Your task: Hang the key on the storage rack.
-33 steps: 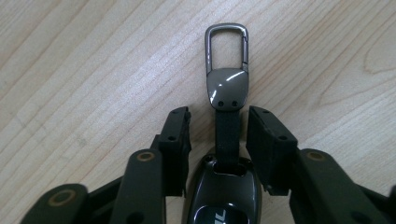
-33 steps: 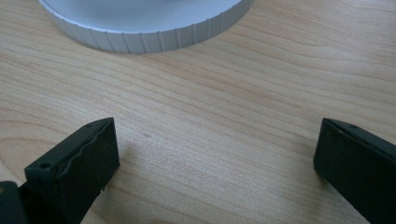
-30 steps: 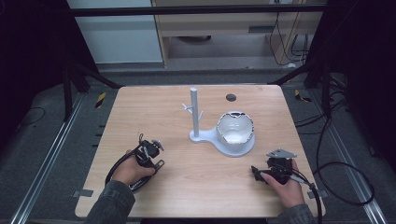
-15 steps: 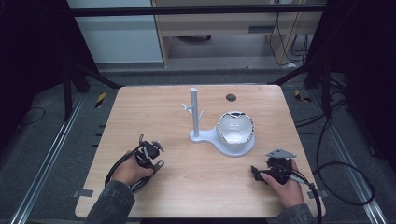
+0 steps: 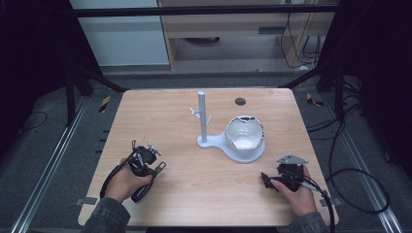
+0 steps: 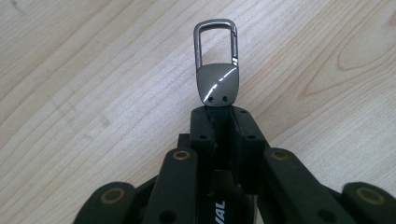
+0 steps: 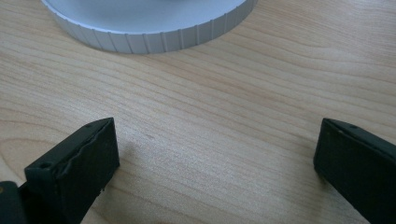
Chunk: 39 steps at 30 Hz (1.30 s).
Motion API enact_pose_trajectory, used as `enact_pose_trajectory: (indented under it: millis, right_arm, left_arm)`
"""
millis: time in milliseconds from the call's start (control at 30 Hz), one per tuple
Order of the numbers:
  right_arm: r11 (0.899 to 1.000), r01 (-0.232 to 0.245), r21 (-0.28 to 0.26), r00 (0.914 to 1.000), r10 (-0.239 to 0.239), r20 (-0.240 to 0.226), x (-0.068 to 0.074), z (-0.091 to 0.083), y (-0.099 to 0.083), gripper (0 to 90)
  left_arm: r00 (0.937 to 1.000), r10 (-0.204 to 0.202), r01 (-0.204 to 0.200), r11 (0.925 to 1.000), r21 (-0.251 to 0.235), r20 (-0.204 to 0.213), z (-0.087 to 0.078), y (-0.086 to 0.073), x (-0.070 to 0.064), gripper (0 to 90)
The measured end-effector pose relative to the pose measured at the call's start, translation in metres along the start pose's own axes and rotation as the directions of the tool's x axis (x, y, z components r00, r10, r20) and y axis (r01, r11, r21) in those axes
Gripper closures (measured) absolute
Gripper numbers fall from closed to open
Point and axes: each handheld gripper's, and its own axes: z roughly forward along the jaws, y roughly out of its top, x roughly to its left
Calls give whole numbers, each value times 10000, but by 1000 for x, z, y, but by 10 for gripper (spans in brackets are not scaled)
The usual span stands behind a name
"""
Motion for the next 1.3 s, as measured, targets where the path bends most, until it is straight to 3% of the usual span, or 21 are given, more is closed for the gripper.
enact_pose_trajectory:
  millis: [200,367,467,533,600,633,667,767,800,833,867,1000,1067,1300]
  right_arm:
    - [10000,-32,9,10000,32,-19,0,0,0,4]
    - [10000,13,-3,10000,-13,-9,0,1,1,4]
    - [10000,23,-4,10000,-23,-38,0,1,1,4]
    - [10000,6,7,10000,-6,-66,0,1,2,4]
    - [10000,82,9,9999,-82,-78,0,2,2,4]
    - [10000,96,14,9999,-96,-109,0,2,2,4]
    - [10000,96,14,9999,-96,-109,0,2,2,4]
    - [10000,93,8,9999,-93,-119,0,3,3,4]
    - [10000,93,8,9999,-93,-119,0,3,3,4]
    - [10000,82,-1,9999,-82,-116,0,4,4,4]
    - [10000,95,-3,9999,-95,-107,0,4,4,4]
    - [10000,63,0,9999,-63,-84,0,5,5,4]
    - [10000,65,-2,9999,-65,-84,0,5,5,4]
    - [10000,19,-4,10000,-19,-22,1,5,5,4]
  left_arm:
    - [9994,-289,276,9972,-696,-179,-12,-8,-5,804]
    - [9992,-319,276,9847,-1720,-221,-24,-19,-8,805]
    - [9986,-362,279,9790,-2020,-376,-29,-22,-9,805]
    - [9972,-442,286,9701,-2411,-595,-36,-26,-11,805]
    - [9965,-471,244,9533,-3009,-685,-46,-31,-13,805]
    - [9951,-559,232,9347,-3548,-822,-53,-37,-15,806]
    - [9951,-559,232,9347,-3548,-822,-53,-37,-15,807]
    - [9902,-840,265,8974,-4404,-1117,-64,-45,-16,807]
    - [9902,-840,265,8974,-4404,-1117,-64,-45,-16,807]
    - [9887,-916,264,8860,-4629,-1190,-65,-46,-16,807]
    - [9885,-958,296,8808,-4726,-1166,-65,-45,-15,807]
    - [9875,-1241,543,8466,-5295,-970,-63,-43,-12,807]
    - [9883,-1237,554,8373,-5439,-898,-61,-40,-12,807]
    - [9908,-1049,389,8268,-5612,-860,-61,-28,-16,807]
